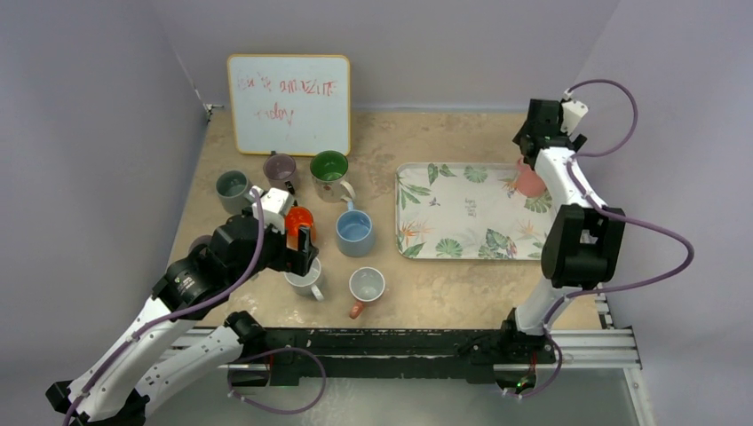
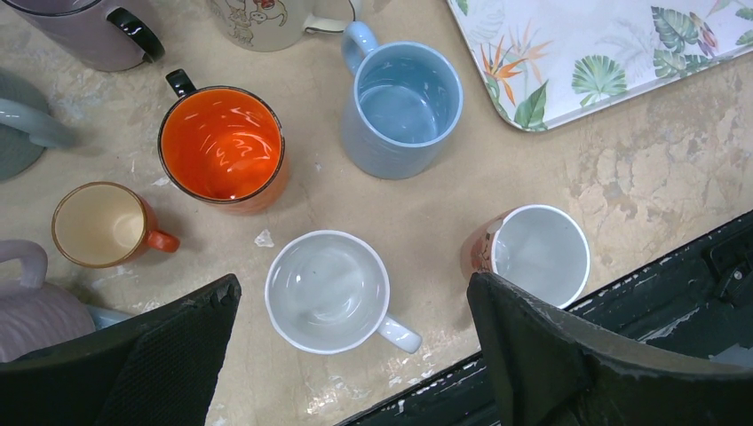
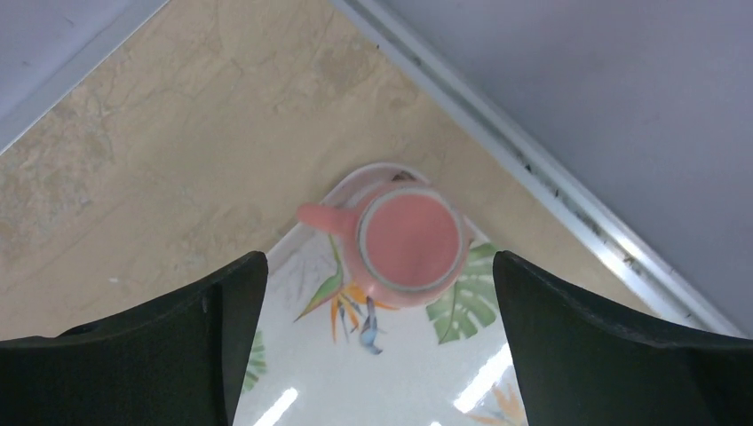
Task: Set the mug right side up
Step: Turn over the cup on the tray.
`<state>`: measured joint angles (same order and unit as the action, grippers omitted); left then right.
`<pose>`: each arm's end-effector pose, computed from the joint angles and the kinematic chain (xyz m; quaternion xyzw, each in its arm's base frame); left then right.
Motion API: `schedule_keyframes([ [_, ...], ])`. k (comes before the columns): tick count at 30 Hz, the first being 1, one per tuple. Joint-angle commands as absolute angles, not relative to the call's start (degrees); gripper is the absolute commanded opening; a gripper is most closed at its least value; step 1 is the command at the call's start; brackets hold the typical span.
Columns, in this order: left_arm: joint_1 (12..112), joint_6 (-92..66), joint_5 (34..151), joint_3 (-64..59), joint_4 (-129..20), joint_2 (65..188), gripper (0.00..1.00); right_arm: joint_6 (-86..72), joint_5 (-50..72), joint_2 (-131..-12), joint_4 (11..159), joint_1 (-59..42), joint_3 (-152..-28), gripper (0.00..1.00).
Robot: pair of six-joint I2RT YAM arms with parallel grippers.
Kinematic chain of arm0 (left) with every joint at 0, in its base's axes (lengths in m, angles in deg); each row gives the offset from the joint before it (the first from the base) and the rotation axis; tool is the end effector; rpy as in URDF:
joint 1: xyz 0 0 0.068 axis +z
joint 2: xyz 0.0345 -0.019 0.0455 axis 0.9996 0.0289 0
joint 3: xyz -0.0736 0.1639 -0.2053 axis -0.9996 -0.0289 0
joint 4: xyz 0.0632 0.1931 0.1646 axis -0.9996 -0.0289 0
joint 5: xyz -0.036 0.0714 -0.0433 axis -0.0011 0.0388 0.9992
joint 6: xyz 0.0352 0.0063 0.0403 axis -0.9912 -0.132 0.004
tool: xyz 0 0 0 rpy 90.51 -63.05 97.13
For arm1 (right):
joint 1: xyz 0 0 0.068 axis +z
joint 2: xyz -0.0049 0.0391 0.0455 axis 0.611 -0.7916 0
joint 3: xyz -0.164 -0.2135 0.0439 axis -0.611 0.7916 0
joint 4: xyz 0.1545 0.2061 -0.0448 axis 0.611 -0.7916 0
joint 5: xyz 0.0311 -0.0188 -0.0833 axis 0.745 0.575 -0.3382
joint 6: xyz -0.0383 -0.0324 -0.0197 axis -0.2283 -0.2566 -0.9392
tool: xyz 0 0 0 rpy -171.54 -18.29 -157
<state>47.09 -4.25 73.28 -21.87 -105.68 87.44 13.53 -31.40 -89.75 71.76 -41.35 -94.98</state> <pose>0.0928 -0.0727 0.3371 0.1132 0.8678 -0.1738 0.4516 0.3986 -0.0461 0.2962 0.3637 0.7677 -0.1646 0.5013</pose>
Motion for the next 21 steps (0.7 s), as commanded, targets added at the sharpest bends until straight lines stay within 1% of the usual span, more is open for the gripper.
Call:
schedule_keyframes([
  [1, 47.3, -4.17, 72.6, -21.99, -104.79, 87.12, 0.99, 4.28, -28.1, -91.83, 73.82, -42.92, -100.22, 0.99],
  [7, 47.3, -4.17, 72.55, -22.07, -104.79, 87.16, 0.98, -6.83, -16.81, -94.39, 73.47, -44.49, -103.61, 0.99],
  [11, 47.3, -4.17, 72.55, -22.04, -104.83, 87.36, 0.98, -10.13, -10.16, -96.64, 70.73, -45.96, -106.87, 0.99],
  [17, 47.26, -4.0, 72.47, -22.18, -104.88, 87.27, 0.98, -15.86, -3.9, -101.86, 63.56, -46.27, -114.16, 0.97],
  [21, 47.3, -4.07, 72.58, -22.18, -104.72, 87.38, 0.98, -18.68, -1.58, -105.7, 57.19, -46.26, -120.65, 0.93],
])
